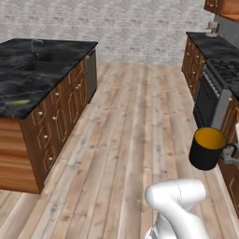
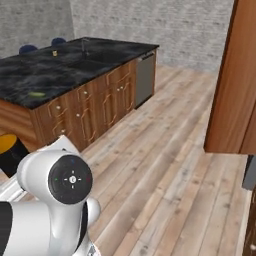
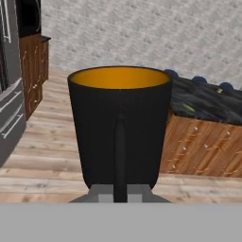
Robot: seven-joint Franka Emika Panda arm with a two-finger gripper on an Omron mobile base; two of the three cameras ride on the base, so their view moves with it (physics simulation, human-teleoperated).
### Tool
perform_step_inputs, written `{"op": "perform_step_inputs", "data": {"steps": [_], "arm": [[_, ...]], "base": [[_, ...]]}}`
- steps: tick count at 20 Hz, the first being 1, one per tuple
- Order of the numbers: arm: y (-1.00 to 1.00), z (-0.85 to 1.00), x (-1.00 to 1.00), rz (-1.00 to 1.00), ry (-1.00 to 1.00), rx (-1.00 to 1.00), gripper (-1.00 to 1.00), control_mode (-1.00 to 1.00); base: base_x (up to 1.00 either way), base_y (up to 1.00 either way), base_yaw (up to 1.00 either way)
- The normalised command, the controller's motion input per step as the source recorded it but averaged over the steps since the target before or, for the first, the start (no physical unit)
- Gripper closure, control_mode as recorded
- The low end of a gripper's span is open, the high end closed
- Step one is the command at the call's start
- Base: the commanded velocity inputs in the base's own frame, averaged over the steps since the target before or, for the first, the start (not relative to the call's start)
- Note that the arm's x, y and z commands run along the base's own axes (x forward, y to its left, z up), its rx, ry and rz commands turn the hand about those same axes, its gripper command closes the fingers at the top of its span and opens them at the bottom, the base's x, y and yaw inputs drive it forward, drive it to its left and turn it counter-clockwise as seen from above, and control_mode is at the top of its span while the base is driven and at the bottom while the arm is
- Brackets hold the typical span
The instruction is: Open the cabinet directly in front. Then move the liquor and the mug to the dining counter with the candle on it.
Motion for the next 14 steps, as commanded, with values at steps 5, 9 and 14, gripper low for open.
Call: {"op": "perform_step_inputs", "data": {"steps": [5,9,14], "arm": [[0.0,0.0,0.0,0.0,0.0,0.0,1.0,1.0],[0.0,0.0,0.0,0.0,0.0,0.0,1.0,1.0],[0.0,0.0,0.0,0.0,0.0,0.0,1.0,1.0]], "base": [[0.75,0.13,0.0],[0.83,0.57,0.0],[0.86,0.77,0.0]]}}
